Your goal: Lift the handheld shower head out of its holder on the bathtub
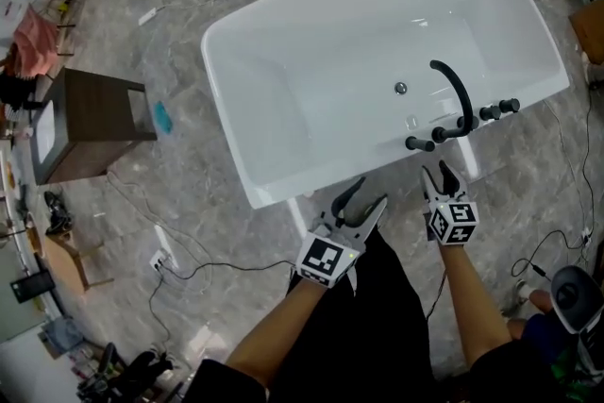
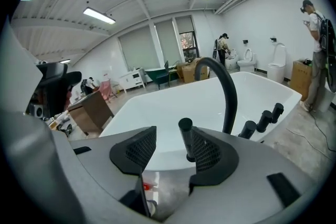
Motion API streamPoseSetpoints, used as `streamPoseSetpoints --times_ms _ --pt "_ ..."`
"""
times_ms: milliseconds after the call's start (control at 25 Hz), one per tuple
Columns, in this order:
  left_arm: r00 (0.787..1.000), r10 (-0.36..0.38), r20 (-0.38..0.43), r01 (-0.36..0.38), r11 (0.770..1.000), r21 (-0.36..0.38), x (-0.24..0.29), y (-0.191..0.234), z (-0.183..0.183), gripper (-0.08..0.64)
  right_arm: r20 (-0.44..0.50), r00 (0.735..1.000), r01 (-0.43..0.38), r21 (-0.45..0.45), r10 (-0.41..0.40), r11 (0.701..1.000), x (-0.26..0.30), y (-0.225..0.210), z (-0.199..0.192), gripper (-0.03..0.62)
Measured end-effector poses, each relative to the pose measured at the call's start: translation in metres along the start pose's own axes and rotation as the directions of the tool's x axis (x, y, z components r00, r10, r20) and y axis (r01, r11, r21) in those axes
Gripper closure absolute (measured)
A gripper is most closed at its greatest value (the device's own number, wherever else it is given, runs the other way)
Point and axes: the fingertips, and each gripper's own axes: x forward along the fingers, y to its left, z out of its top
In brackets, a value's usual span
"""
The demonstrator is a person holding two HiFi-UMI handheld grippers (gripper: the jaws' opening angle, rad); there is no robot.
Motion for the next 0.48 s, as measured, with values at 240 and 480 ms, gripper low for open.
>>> streamPoseSetpoints --times_ms 240,480 --pt "1.0 -0.01 0.004 0.01 1.0 -0.006 0.025 0.01 -0.022 0.371 -0.055 0.998 0.003 -0.016 -0.004 1.0 0.049 -0.021 -0.045 0.407" --pt "1.0 -0.005 0.005 0.005 0.999 -0.047 0.038 0.017 -0.053 0.373 -0.085 0.996 0.004 -0.021 -0.005 1.0 0.093 -0.033 -0.083 0.407"
